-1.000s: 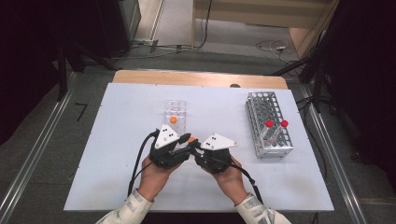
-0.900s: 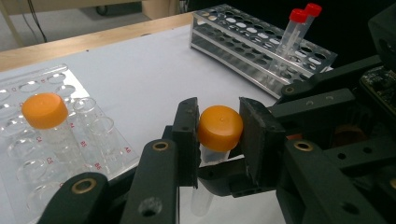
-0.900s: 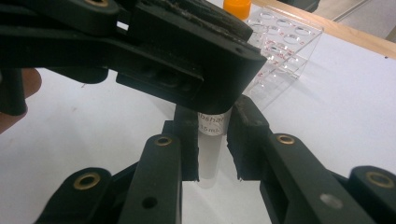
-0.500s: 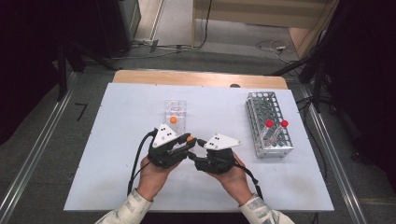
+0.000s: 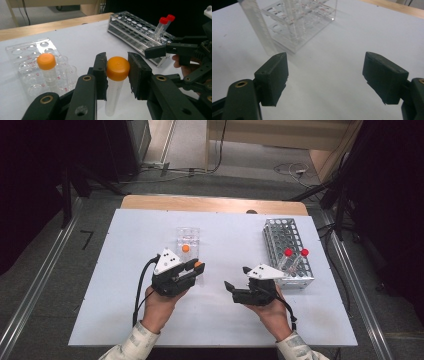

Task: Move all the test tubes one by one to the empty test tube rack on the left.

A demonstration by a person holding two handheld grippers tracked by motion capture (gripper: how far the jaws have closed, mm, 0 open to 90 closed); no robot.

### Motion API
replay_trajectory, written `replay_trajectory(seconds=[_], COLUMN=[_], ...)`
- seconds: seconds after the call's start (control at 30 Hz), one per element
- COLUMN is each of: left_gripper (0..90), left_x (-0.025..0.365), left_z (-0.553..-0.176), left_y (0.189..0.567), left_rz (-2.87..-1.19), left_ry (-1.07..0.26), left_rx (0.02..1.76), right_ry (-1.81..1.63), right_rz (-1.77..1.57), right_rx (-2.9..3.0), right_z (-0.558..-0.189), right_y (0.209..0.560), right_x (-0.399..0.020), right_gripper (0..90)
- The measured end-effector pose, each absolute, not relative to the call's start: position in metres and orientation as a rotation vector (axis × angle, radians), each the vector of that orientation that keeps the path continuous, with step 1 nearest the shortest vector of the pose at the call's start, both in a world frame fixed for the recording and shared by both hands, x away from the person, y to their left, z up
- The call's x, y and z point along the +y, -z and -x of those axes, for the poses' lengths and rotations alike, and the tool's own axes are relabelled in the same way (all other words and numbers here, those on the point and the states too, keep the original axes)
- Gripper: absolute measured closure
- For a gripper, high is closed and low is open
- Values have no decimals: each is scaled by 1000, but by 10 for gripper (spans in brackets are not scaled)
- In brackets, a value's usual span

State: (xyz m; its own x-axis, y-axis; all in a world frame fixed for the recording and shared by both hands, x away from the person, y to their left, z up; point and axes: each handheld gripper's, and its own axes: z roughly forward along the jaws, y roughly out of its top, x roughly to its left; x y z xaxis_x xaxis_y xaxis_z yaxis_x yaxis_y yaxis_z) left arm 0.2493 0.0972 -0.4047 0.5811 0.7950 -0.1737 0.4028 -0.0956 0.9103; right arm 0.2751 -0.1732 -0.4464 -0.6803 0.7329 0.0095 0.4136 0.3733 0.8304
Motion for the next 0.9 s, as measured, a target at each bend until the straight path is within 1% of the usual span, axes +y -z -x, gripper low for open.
replay_trajectory(seconds=[0.47,0.73,0.9], left_gripper=[700,701,701], left_x=[115,120,124], left_z=[-252,-265,-273], left_y=[379,365,364], left_rz=[-1675,-1683,-1683], left_ry=[-479,-533,-564], left_rx=[1026,1048,1074], right_ry=[-1218,-1220,-1226], right_rz=[-1111,-1132,-1138], right_rx=[2158,2139,2131], right_z=[-274,-275,-275], right_y=[447,447,446], right_x=[-224,-234,-236], right_gripper=[197,197,196])
